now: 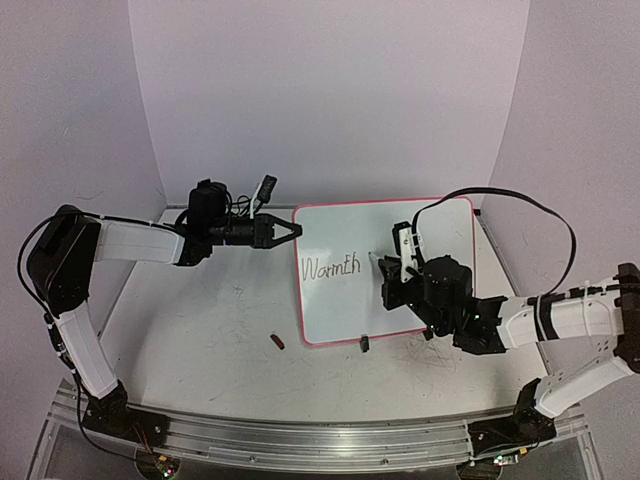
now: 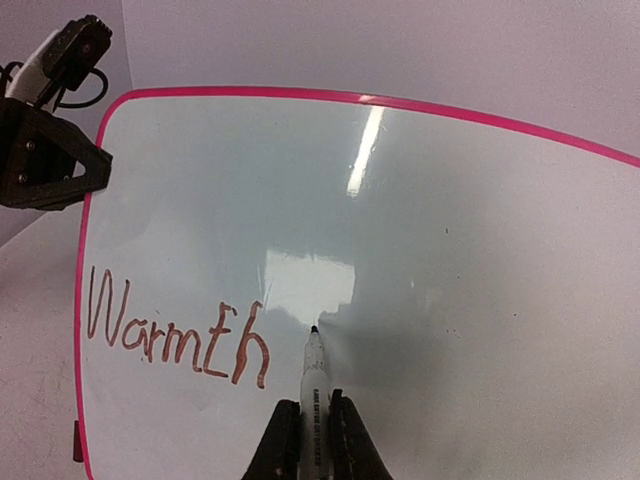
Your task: Write a sentence on the whiteboard
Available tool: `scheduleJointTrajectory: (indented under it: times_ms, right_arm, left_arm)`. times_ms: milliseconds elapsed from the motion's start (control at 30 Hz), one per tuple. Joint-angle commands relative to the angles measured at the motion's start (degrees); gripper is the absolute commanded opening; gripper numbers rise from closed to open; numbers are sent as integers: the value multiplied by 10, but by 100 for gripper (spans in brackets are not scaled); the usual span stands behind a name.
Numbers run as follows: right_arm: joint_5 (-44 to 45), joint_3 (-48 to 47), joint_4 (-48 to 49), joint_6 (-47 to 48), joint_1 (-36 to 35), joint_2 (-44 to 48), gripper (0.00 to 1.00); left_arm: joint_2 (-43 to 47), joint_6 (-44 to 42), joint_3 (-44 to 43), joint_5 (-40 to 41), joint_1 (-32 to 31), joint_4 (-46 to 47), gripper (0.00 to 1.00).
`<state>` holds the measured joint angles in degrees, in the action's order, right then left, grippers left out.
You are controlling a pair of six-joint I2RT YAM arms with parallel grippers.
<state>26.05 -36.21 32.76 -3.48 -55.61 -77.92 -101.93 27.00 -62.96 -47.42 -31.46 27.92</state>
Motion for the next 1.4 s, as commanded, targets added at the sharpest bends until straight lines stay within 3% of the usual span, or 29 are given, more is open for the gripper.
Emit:
scheduleJointTrajectory:
  times_ms: [0, 967, 1367]
  right_arm:
    - [11, -32, 29, 8, 4, -15, 0]
    - [61, -47, -24, -16, 4, -42, 0]
    - [1, 14, 4, -10, -3, 47, 0]
  left_arm:
    - [4, -16, 1, 16, -19, -45, 0]
    - [3, -14, -1, 13, -20, -45, 0]
    - [4, -16, -1, 15, -20, -45, 0]
